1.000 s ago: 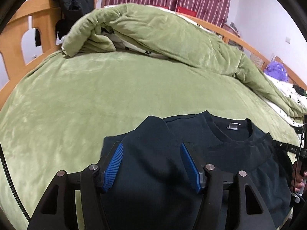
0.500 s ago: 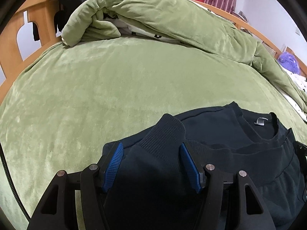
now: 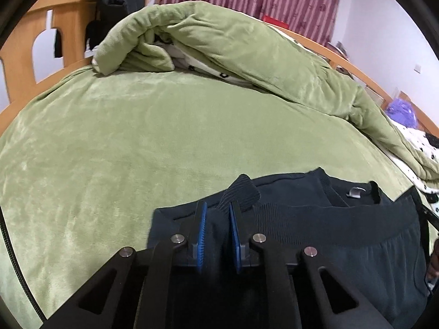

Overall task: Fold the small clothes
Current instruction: 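Grasp the folded sweatshirt edge with the left tool, then open the left tool and lift both tools off the sweatshirt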

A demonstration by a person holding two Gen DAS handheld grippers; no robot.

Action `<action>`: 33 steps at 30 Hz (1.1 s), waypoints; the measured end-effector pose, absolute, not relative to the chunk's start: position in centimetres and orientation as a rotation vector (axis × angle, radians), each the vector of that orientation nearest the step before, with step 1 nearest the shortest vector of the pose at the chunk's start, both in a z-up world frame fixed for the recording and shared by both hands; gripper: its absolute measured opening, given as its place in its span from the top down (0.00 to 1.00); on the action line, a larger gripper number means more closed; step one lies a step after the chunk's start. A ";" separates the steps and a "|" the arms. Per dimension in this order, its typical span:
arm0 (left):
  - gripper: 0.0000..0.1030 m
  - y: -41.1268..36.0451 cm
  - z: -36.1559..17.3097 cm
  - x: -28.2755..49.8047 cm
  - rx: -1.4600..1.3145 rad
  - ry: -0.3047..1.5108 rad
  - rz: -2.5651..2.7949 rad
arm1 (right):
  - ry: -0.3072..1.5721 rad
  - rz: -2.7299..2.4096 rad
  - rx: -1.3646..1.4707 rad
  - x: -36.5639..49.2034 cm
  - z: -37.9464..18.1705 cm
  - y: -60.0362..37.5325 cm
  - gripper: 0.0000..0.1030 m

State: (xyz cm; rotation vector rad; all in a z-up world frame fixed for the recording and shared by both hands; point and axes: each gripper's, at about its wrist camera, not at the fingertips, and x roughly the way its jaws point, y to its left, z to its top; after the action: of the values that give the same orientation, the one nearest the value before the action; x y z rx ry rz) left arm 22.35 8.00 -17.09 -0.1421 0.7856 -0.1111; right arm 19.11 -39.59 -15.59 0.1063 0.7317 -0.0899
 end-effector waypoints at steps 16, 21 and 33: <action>0.53 8.2 -16.9 21.5 -0.128 0.842 -0.086 | 0.871 -0.183 0.033 19.5 -16.1 -37.7 0.68; 0.46 9.4 -16.0 19.2 -0.130 0.840 -0.075 | 0.851 -0.129 0.055 17.6 -14.4 -34.8 0.66; 0.45 13.7 -16.6 12.6 -0.139 0.877 -0.051 | 0.870 0.044 0.092 13.8 -14.7 -23.9 0.66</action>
State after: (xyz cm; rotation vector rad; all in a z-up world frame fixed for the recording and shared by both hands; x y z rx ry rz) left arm 12.64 13.75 -16.57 -0.1393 0.8767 -0.0511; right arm 13.82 -23.94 -14.72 0.0915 0.8695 0.0439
